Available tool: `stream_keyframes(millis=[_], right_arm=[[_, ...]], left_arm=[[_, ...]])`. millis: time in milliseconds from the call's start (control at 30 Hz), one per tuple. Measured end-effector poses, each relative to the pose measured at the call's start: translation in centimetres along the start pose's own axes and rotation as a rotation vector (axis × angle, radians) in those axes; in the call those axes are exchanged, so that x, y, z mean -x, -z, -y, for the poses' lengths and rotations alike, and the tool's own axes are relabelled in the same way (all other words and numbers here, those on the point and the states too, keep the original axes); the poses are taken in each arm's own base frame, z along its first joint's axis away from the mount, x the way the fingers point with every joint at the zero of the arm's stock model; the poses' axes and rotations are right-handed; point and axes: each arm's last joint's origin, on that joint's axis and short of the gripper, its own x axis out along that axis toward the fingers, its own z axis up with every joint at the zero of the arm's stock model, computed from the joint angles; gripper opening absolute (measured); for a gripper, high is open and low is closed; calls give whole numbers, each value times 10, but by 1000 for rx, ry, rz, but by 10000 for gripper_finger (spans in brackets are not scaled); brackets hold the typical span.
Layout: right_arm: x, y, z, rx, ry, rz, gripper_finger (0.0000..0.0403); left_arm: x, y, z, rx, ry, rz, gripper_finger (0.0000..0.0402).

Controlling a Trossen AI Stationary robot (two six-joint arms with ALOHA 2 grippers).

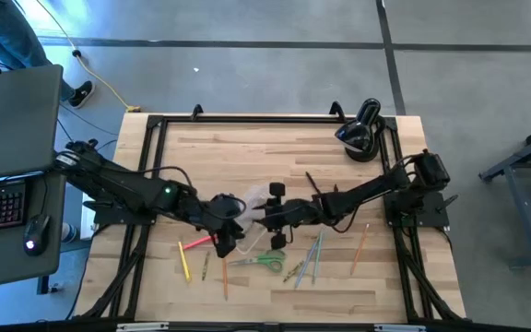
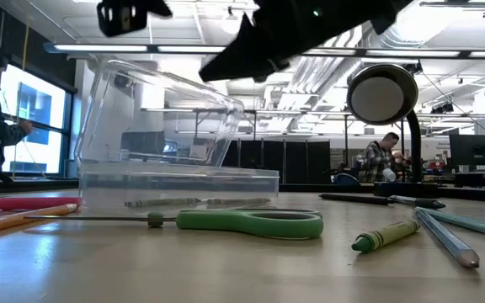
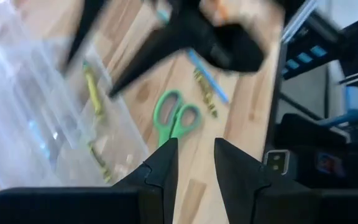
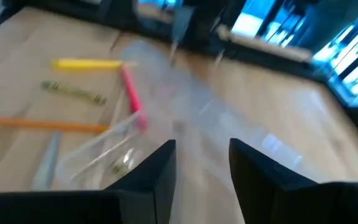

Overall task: Pick & place school supplies into a supply box
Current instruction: Adjust the supply box

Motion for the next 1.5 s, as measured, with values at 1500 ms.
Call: stream_keyframes(millis=[1500], right_arm=[[42, 68, 16, -228, -65, -75, 1]], left_arm=[[-87, 68, 34, 21, -219, 86, 12]])
